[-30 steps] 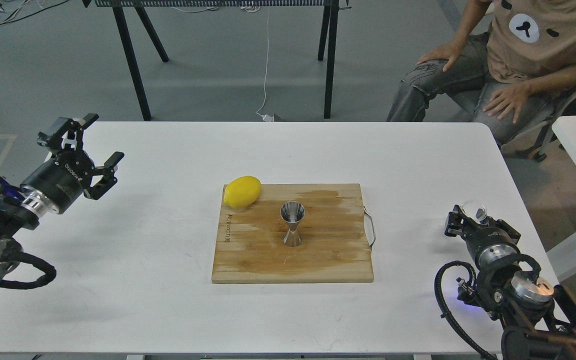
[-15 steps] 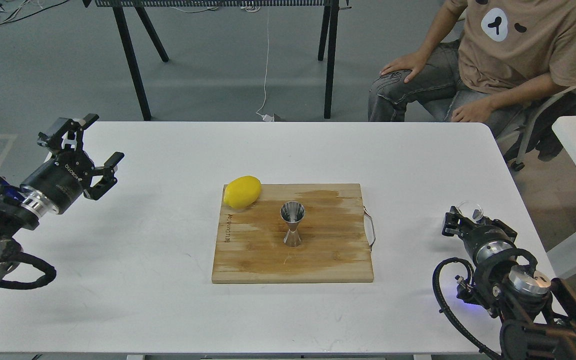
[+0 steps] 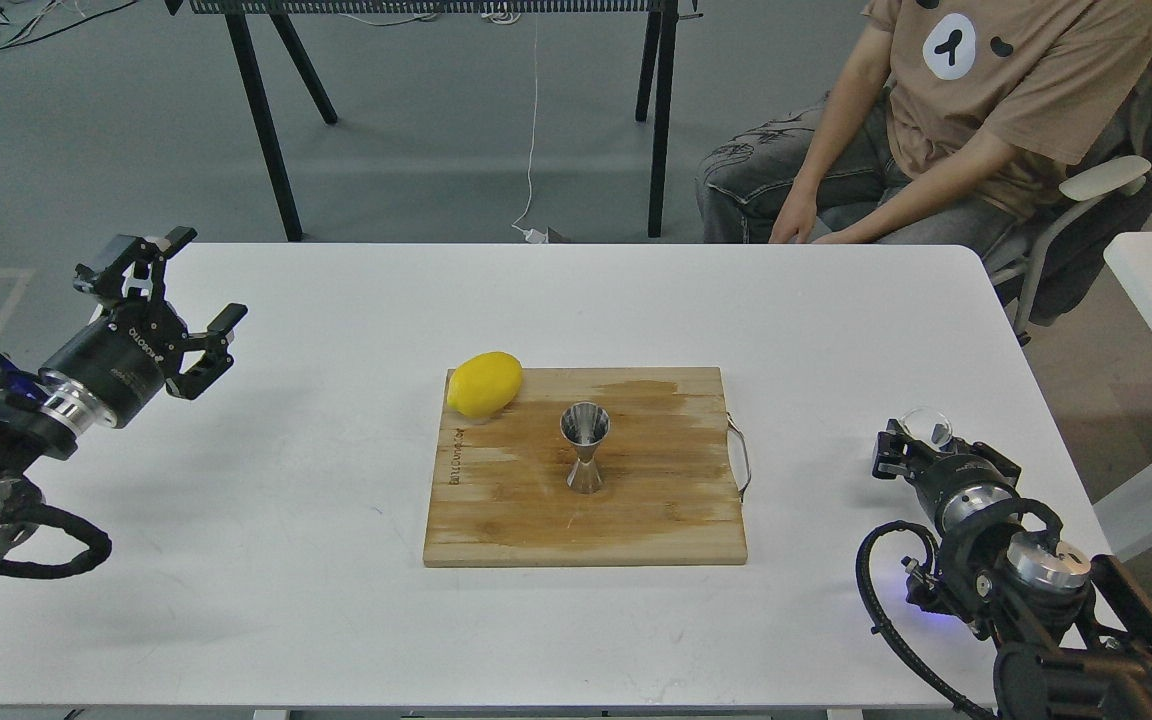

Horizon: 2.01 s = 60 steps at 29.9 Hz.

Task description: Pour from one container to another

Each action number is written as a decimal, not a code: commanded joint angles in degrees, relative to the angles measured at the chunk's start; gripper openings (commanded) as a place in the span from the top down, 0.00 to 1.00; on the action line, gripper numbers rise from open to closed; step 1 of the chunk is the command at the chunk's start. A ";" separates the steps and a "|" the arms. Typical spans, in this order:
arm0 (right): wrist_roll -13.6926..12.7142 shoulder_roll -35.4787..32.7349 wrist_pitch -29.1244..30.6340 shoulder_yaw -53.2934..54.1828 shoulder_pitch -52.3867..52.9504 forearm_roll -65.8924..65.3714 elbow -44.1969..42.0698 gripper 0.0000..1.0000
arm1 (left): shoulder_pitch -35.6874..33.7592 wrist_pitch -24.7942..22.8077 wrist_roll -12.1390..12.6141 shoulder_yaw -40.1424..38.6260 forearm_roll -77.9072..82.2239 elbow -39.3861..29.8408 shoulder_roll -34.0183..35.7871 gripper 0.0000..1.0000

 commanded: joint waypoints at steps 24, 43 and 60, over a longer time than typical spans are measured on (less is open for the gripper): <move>-0.07 -0.02 -0.08 -0.09 -1.38 0.00 0.66 0.02 | 0.00 0.00 0.00 0.07 -0.09 0.00 -0.08 0.02; 0.02 0.07 0.00 -0.09 -1.38 0.00 0.75 0.02 | 0.00 0.00 0.00 -0.01 -0.09 0.00 0.00 0.02; -0.07 0.07 0.01 -0.79 -1.38 -0.09 1.01 0.02 | 0.00 0.00 0.00 0.07 -0.09 0.00 0.00 0.02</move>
